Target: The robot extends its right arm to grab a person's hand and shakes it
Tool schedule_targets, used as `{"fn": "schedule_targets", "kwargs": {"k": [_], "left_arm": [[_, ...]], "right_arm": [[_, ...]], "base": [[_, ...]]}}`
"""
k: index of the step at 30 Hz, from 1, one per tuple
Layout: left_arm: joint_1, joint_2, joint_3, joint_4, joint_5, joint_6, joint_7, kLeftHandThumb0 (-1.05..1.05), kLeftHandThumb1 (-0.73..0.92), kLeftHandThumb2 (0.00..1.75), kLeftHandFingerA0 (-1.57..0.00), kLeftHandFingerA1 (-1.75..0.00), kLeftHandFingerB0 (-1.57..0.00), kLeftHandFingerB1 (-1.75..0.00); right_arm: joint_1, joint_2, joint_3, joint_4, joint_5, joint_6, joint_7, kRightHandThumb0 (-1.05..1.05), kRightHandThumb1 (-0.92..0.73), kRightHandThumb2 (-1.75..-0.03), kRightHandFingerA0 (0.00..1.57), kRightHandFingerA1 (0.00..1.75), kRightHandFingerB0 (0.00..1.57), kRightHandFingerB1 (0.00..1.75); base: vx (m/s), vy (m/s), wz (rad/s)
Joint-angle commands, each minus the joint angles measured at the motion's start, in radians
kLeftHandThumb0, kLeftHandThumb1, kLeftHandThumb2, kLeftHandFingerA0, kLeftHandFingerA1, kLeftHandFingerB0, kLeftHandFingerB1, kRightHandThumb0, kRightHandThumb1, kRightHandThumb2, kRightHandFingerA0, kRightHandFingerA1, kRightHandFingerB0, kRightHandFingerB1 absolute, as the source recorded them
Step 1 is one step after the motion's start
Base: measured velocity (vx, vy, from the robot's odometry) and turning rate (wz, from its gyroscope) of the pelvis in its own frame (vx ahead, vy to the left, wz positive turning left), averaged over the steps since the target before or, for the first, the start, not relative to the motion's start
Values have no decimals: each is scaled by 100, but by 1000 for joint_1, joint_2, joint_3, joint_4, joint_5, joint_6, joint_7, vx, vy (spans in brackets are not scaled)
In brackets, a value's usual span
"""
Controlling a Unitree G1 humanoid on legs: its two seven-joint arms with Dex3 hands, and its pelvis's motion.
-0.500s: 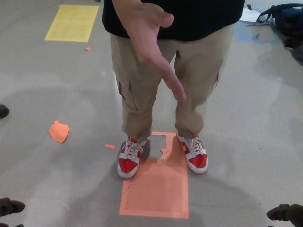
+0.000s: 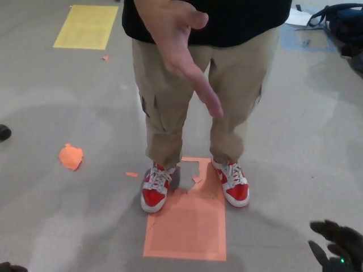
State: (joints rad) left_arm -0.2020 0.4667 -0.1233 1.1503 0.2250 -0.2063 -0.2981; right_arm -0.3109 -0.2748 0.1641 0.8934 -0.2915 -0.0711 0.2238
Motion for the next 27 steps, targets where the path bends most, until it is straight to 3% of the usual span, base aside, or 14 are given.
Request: {"fn": "schedule_targets", "kwargs": {"k": [1, 2, 3, 6, 7, 8, 9, 11, 12, 13, 15, 17, 20, 27], "left_arm": [[38, 11, 0, 23, 1, -51, -5, -33, 61, 114, -1, -48, 0, -46], [38, 12, -4, 22, 5, -49, -3, -33, 60, 113, -1, -48, 0, -46], [38, 10, 0, 18, 1, -41, -5, -73, 73, 103, -5, -42, -9, -38], [39, 15, -3, 11, 6, -41, 3, -68, 73, 104, -10, -44, -3, -39], [37, 16, -5, 11, 9, -37, 7, -73, 74, 103, -12, -45, -4, -39], [37, 16, -5, 12, 10, -36, 7, -73, 74, 103, -12, -45, -4, -39], [39, 17, -3, 10, 9, -41, 12, -34, 60, 113, -1, -48, 0, -46], [42, 19, -2, 8, 6, -53, 5, -33, 61, 113, 0, -48, 0, -47], [41, 18, 0, 10, 3, -57, 1, -33, 62, 114, 0, -47, 0, -46], [37, 17, 7, 16, -5, -59, -8, -34, 61, 113, 0, -47, 0, -47], [33, 17, 12, 19, -11, -52, -18, -71, 73, 103, -13, -46, 0, -38], [33, 16, 14, 17, -14, -44, -18, -71, 73, 103, -6, -43, -3, -37], [26, 15, 23, 20, -25, -42, -31, -69, 72, 103, -3, -42, -6, -37], [28, 22, 23, 10, -23, -59, -27, -70, 74, 104, -5, -43, -5, -38]], "right_arm": [[191, -35, -7, -770, -73, 217, 26, -89, -82, -113, 0, 17, 0, 11], [193, -34, -8, -833, -82, 250, 41, -90, -82, -113, 0, 17, 0, 10], [179, -38, -6, -924, -103, 298, 71, -91, -83, -114, 0, 18, 0, 9], [108, -32, 7, -1162, -181, 427, 154, -82, -77, -111, 0, 27, 0, 15], [86, -25, 13, -1201, -198, 453, 167, -78, -92, -70, 0, 26, 0, 6], [81, -24, 15, -1215, -204, 465, 172, -78, -92, -70, 0, 26, 0, 6], [46, -20, 24, -1247, -212, 499, 194, -83, -78, -111, 0, 24, 0, 13], [2, -14, 34, -1284, -213, 521, 214, -85, -78, -112, 0, 24, 0, 12], [-16, -15, 40, -1287, -220, 529, 223, -81, -92, -70, 0, 23, 0, 1], [-53, -17, 51, -1286, -229, 539, 238, -85, -77, -112, 0, 25, 0, 13], [-112, -24, 76, -1291, -267, 575, 278, -86, -79, -114, 0, 23, 0, 12], [-162, -23, 92, -1291, -275, 608, 300, -82, -92, -66, 0, 24, 0, 3], [-263, -10, 125, -1241, -295, 639, 317, -86, -75, -112, 0, 22, 0, 12], [-402, 6, 181, -1148, -311, 673, 324, -88, -74, -113, 0, 23, 0, 11]], "base": [[0, 0, 0], [0, 0, 0], [0, 0, 0], [0, 0, 0], [0, 0, 0], [0, 0, 0], [0, 0, 0], [0, 0, 0], [0, 0, 0], [0, 0, 0], [0, 0, 0], [0, 0, 0], [0, 0, 0], [0, 0, 0]]}}
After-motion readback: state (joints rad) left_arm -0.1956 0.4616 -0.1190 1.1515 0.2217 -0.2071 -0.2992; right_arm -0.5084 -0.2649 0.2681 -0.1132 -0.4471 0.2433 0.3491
